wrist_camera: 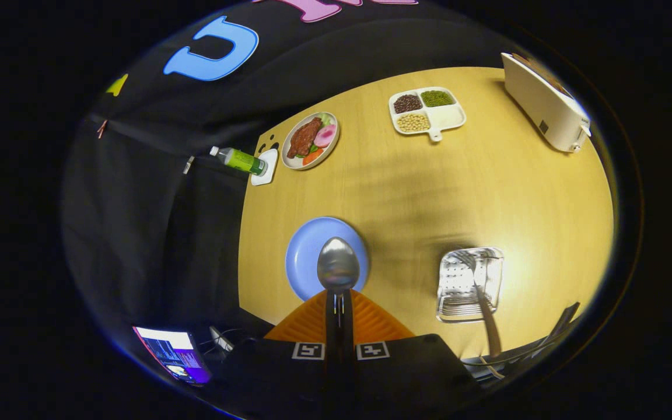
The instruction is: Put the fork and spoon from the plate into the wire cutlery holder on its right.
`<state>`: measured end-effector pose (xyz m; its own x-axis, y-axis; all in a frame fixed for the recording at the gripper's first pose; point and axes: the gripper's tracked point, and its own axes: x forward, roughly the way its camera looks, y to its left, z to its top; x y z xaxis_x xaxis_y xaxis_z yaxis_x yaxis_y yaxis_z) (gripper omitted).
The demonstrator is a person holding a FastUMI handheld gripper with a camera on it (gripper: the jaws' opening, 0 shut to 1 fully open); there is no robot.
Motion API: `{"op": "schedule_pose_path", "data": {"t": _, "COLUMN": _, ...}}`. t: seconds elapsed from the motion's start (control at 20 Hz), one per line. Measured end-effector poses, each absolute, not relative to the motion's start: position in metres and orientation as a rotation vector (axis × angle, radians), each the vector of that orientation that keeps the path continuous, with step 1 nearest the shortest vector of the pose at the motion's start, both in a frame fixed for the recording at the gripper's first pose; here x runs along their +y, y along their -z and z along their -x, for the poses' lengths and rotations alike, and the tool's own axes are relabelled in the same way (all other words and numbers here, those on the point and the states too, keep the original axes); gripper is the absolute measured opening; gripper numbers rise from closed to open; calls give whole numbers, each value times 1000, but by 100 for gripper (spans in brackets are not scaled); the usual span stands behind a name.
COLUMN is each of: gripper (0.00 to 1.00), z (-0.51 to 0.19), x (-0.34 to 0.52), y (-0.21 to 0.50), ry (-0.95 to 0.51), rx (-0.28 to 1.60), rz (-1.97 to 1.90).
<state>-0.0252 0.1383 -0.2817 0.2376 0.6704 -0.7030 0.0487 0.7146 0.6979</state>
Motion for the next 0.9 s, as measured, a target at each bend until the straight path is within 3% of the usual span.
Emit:
{"op": "schedule_pose_path", "data": {"t": 0.45, "gripper": 5, "z": 61, "x": 60, "y": 313, "ry": -504, "rx": 1478, "rz": -435}}
{"op": "schedule_pose_path", "data": {"t": 0.9, "gripper": 5, "z": 57, "x": 45, "y": 368, "ry": -553, "rx": 1701, "rz": -135}}
